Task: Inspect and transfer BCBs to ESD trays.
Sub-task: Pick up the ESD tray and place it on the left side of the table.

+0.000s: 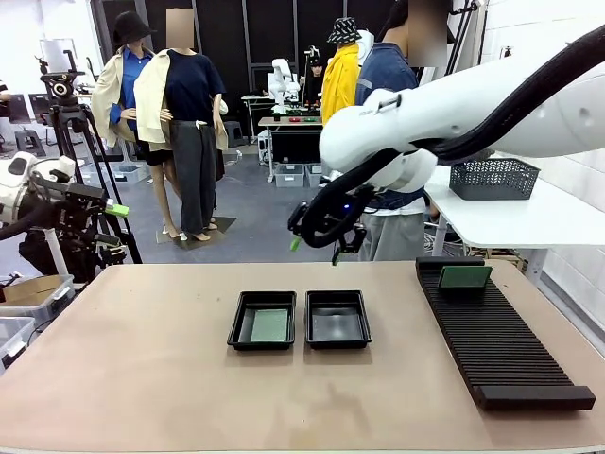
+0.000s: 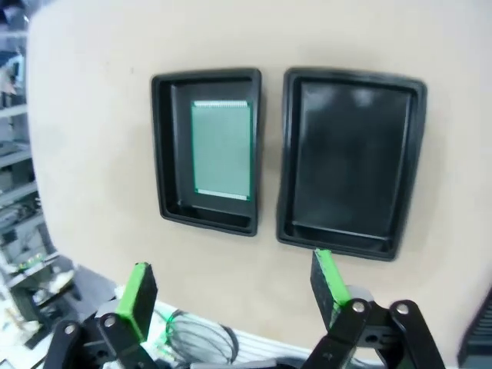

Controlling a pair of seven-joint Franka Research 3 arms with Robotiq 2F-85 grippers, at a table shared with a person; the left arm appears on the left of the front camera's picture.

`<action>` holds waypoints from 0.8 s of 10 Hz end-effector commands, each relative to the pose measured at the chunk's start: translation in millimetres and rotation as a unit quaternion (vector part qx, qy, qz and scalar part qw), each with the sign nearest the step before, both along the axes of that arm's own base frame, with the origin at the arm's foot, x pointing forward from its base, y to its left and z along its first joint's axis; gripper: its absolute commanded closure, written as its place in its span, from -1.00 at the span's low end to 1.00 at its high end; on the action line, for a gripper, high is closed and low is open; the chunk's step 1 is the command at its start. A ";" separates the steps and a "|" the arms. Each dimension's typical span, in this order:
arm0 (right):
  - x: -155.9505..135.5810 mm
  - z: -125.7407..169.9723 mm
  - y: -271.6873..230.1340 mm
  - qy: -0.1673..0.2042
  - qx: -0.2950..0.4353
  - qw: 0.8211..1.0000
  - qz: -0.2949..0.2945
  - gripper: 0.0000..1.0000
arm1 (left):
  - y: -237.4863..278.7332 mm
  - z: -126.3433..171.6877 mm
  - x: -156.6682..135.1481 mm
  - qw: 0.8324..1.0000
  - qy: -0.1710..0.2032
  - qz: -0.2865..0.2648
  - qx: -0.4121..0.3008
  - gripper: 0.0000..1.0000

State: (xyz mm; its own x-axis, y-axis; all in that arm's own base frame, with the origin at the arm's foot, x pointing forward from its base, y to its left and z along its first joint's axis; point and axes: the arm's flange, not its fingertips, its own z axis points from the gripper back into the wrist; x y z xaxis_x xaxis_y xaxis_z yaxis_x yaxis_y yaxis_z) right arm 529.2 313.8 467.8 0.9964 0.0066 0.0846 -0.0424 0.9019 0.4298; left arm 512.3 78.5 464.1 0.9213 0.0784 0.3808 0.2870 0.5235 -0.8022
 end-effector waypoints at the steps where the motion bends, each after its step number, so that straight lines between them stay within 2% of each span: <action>1: -6.9 2.9 -42.4 0.002 0.033 0.999 -0.008 -1.00 | -21.2 1.6 -22.3 0.999 0.001 0.024 0.045 -1.00; 4: 0.6 20.9 -98.7 0.007 0.081 0.997 -0.015 -1.00 | -53.9 4.7 -11.8 0.997 0.014 0.026 0.072 -1.00; 6: 3.3 29.6 -130.3 0.007 0.121 0.992 -0.020 -1.00 | -79.0 5.9 2.5 0.995 0.029 0.015 0.091 -1.00; 8: 14.5 29.6 -162.1 0.023 0.156 0.987 -0.027 -1.00 | -110.5 5.7 8.2 0.992 0.036 -0.008 0.117 -1.00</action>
State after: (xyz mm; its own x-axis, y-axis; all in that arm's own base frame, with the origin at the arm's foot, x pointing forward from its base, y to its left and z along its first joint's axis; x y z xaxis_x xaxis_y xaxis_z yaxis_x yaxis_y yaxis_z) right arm 545.8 165.5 506.5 0.9959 -0.0756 0.0496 0.0251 0.7582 0.6516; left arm 512.9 -22.5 464.7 0.9388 0.0053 0.3444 0.2557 0.6591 -0.7072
